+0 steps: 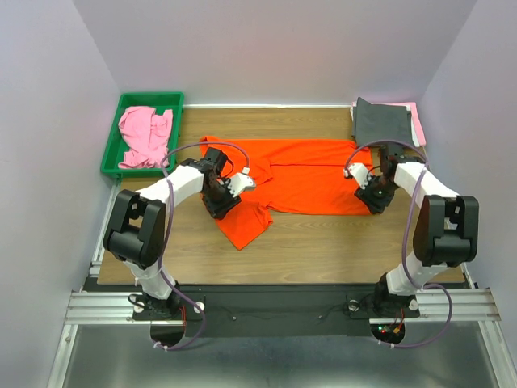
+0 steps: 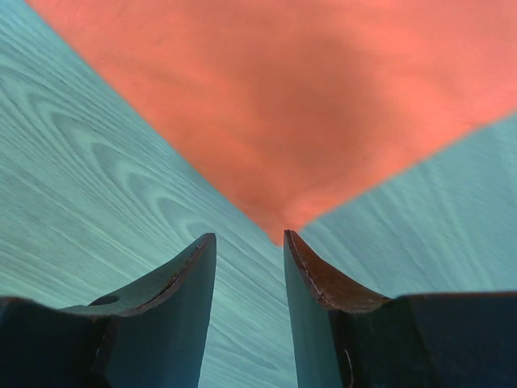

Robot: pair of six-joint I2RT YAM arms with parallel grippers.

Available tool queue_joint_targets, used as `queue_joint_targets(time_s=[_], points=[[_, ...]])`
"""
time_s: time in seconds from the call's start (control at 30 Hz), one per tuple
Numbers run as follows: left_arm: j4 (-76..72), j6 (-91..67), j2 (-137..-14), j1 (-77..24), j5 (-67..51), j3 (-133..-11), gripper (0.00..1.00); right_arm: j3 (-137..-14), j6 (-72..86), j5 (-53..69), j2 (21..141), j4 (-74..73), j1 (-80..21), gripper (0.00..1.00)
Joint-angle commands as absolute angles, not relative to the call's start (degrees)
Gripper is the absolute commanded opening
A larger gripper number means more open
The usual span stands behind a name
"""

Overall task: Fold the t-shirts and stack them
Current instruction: Fold the tshirt

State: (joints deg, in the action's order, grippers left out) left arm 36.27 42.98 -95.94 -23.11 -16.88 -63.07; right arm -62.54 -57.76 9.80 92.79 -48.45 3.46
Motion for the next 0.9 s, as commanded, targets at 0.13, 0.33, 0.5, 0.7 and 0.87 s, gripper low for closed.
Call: queue_joint_targets(time_s=[0.13, 0.33, 0.5, 0.7, 0.87], points=[[37.9, 42.5, -95.9, -22.5, -17.7, -63.9, 0.51, -60.1, -59.1, 7.9, 96.2, -43.2, 2.6, 0.43], [37.0, 42.6, -96.1, -22.3, -17.8, -63.2, 0.51, -56.8, -60.2, 4.8, 97.2, -38.5, 2.6, 0.41], [36.0, 43.1, -96.0, -22.3, -17.3, -62.0, 0.51, -55.7, -60.7, 3.7, 96.9, -36.8, 2.6, 0.41], [35.7, 43.6, -96.2, -22.3, -17.3, -61.3, 0.51, -57.5, -59.0, 4.0, 95.0, -35.8, 2.6, 0.40], [36.0, 43.6, -96.3, -22.4, -17.7, -61.7, 0.50, -59.1, -61.2, 5.3, 91.4, -39.2, 2.6, 0.41]])
